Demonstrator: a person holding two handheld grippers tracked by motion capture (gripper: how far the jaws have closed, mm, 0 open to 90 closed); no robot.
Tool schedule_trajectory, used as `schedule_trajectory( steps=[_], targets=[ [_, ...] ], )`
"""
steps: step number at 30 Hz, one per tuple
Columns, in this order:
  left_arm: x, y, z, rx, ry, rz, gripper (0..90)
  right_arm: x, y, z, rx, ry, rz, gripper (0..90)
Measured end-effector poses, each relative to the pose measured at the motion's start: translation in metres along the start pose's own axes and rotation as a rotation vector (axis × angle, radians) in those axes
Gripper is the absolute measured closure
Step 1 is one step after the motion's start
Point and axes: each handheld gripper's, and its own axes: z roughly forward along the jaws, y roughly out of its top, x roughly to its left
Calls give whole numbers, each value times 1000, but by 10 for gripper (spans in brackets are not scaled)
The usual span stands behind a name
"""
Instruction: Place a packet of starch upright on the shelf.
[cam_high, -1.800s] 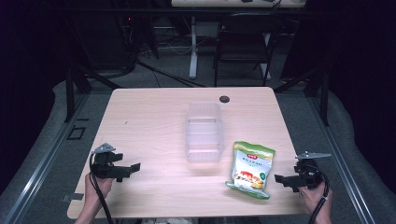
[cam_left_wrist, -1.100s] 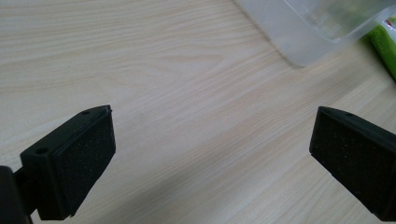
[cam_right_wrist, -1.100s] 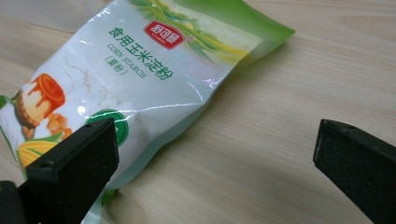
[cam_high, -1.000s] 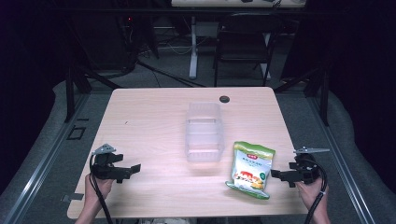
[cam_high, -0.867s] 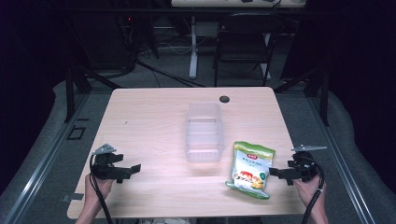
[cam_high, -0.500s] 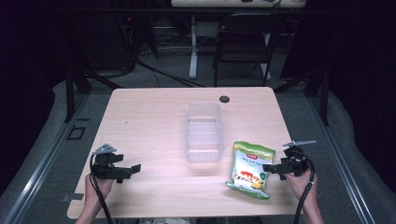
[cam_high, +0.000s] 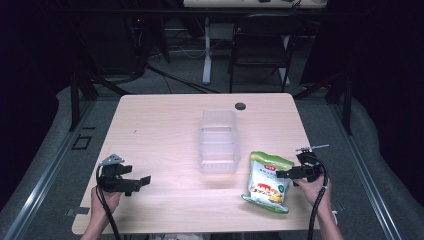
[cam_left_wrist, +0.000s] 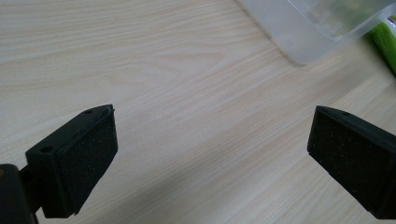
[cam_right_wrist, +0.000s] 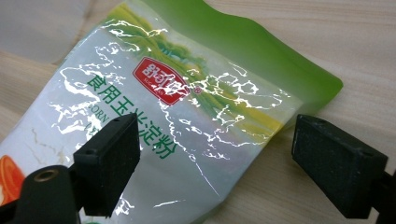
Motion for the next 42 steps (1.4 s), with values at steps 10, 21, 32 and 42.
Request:
schedule_trajectory(
  steps=[10, 21, 32, 42],
  targets=[
    [0, 0, -1, -2, -3, -2, 21, -2, -1, 3, 24, 34, 73, 317],
    [1, 0, -1, -8, -2, -1, 24, -5, -4, -1, -6, 44, 103, 701],
    [0, 0, -1, -9, -1, -1, 27, -3, -6, -5, -20, 69, 78, 884],
    [1, 0, -2, -11, -4, -5, 30, 2, -5, -10, -51, 72, 61, 895]
  ],
)
